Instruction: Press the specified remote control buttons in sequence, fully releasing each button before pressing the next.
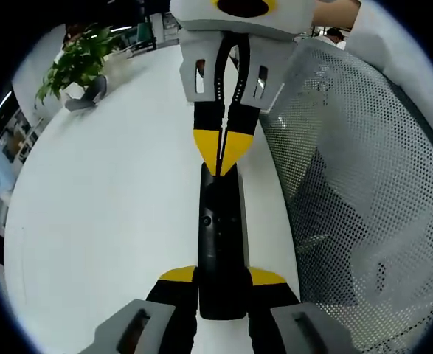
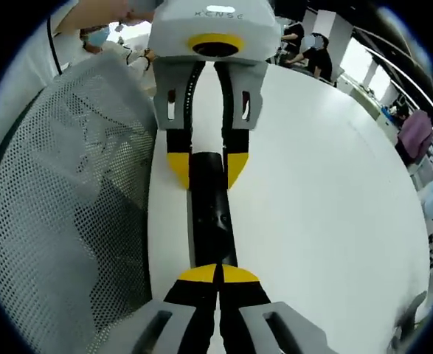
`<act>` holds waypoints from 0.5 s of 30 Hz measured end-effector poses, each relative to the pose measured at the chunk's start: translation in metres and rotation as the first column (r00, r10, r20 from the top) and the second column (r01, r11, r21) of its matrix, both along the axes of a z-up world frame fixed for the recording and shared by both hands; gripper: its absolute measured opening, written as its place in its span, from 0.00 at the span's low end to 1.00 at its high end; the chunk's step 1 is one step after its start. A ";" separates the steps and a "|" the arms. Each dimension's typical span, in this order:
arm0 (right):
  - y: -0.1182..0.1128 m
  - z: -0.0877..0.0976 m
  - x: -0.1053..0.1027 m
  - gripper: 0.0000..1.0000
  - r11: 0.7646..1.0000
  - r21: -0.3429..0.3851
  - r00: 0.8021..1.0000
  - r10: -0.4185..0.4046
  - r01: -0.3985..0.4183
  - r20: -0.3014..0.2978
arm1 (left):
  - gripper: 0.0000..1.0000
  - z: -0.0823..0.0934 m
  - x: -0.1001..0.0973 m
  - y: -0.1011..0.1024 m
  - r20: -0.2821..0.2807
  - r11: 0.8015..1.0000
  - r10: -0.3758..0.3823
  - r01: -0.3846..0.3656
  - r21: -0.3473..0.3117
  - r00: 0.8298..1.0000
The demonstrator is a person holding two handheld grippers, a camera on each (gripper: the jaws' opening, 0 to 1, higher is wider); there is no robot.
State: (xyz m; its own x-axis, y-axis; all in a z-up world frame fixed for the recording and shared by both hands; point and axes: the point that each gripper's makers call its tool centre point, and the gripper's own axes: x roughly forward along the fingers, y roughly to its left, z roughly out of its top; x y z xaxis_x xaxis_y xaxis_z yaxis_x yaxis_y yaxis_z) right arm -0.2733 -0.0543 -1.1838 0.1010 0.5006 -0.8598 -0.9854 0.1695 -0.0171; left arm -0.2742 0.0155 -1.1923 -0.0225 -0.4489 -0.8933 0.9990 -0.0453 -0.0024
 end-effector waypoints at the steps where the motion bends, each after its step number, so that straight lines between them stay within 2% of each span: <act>1: 0.000 0.001 0.000 0.00 0.999 0.035 0.999 -0.040 0.041 -0.029 | 0.24 0.000 0.000 0.000 0.000 1.000 -0.001 0.001 0.001 1.000; 3: -0.001 0.001 0.001 0.00 0.995 0.065 0.995 -0.076 0.079 -0.060 | 0.24 0.000 0.000 0.000 -0.001 1.000 0.000 0.000 0.003 1.000; 4: -0.002 0.002 0.001 0.00 0.994 0.071 0.996 -0.074 0.077 -0.055 | 0.24 0.000 0.000 0.000 -0.002 1.000 0.002 -0.002 0.003 1.000; 5: 0.000 0.004 0.002 0.00 0.993 0.083 0.996 -0.075 0.079 -0.042 | 0.24 0.000 0.000 0.000 -0.005 1.000 0.007 -0.007 0.003 1.000; 6: 0.004 0.008 0.005 0.00 0.992 0.109 0.998 -0.057 0.056 0.006 | 0.24 0.000 0.000 0.000 -0.004 1.000 0.004 -0.004 0.004 1.000; 9: 0.008 0.008 0.003 0.00 0.995 0.097 0.999 -0.032 0.030 0.019 | 0.24 0.000 0.000 0.000 -0.005 1.000 0.005 -0.005 0.009 1.000; 11: 0.010 0.003 0.000 0.00 0.998 0.061 1.000 0.006 -0.007 0.017 | 0.24 0.000 0.000 0.000 -0.005 1.000 0.000 0.001 0.015 1.000; 14: 0.011 -0.001 0.002 0.00 0.998 0.022 0.996 0.062 -0.063 0.058 | 0.24 0.000 0.000 0.000 -0.002 1.000 -0.002 0.002 0.025 1.000; 15: 0.010 0.000 -0.001 0.00 0.998 0.017 0.998 0.055 -0.056 0.042 | 0.24 0.000 0.000 0.000 0.000 1.000 -0.008 0.008 0.027 1.000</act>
State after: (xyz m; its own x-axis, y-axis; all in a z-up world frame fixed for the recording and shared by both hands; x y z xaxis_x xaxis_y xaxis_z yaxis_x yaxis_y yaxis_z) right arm -0.2743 -0.0441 -1.1842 0.1082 0.5221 -0.8460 -0.9918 0.1153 -0.0557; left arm -0.2746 0.0155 -1.1926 -0.0259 -0.4248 -0.9049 0.9986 -0.0533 -0.0036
